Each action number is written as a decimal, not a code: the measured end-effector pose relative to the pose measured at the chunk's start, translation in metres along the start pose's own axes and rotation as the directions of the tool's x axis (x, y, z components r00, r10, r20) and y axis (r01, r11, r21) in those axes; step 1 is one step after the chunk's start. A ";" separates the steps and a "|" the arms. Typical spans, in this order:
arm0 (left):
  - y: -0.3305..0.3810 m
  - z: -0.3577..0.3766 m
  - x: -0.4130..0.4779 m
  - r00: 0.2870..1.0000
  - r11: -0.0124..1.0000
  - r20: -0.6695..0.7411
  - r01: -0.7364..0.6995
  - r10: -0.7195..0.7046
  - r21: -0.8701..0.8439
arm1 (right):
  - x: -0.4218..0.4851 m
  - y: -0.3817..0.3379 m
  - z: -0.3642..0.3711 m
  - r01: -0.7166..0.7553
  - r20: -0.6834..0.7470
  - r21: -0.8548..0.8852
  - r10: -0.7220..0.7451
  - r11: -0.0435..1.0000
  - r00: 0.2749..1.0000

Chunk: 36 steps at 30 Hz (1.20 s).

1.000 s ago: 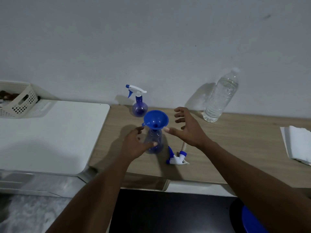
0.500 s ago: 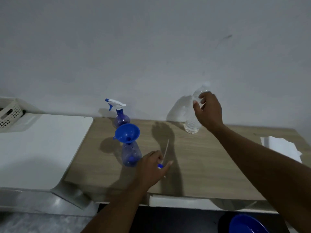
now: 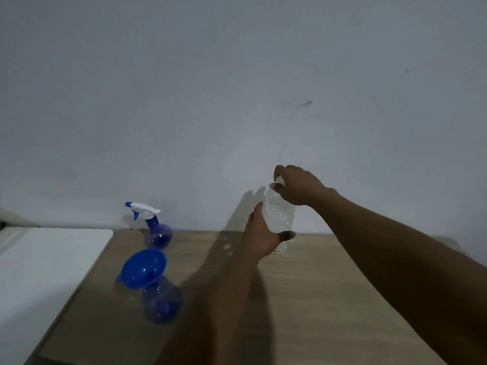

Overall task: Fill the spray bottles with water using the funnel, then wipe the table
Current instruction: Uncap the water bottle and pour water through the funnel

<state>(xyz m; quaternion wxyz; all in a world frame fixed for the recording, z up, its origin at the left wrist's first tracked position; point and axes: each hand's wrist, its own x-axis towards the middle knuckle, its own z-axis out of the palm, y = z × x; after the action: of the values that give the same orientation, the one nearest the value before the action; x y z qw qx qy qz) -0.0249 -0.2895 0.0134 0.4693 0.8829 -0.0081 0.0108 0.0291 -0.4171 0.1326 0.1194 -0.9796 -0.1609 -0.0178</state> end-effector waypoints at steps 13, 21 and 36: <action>0.006 -0.007 -0.067 0.996 0.998 -0.073 0.051 -0.050 0.019 | -0.088 -0.012 -0.002 0.326 -0.154 0.034 -0.317 0.945 0.936; -0.018 -0.035 -0.107 0.995 0.995 -0.096 0.044 -0.035 0.094 | -0.119 -0.050 0.003 0.395 -0.110 -0.001 -0.392 0.919 0.913; -0.035 -0.051 -0.115 1.000 0.997 0.000 -0.016 0.016 0.074 | -0.122 -0.086 -0.033 0.435 0.264 -0.051 -0.407 0.899 0.874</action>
<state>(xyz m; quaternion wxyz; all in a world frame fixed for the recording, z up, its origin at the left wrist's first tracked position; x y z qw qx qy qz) -0.1394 -0.2271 0.0099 0.4364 0.8995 -0.0148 0.0150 -0.1136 -0.3833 0.1756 0.0379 -0.9204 -0.3827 0.0699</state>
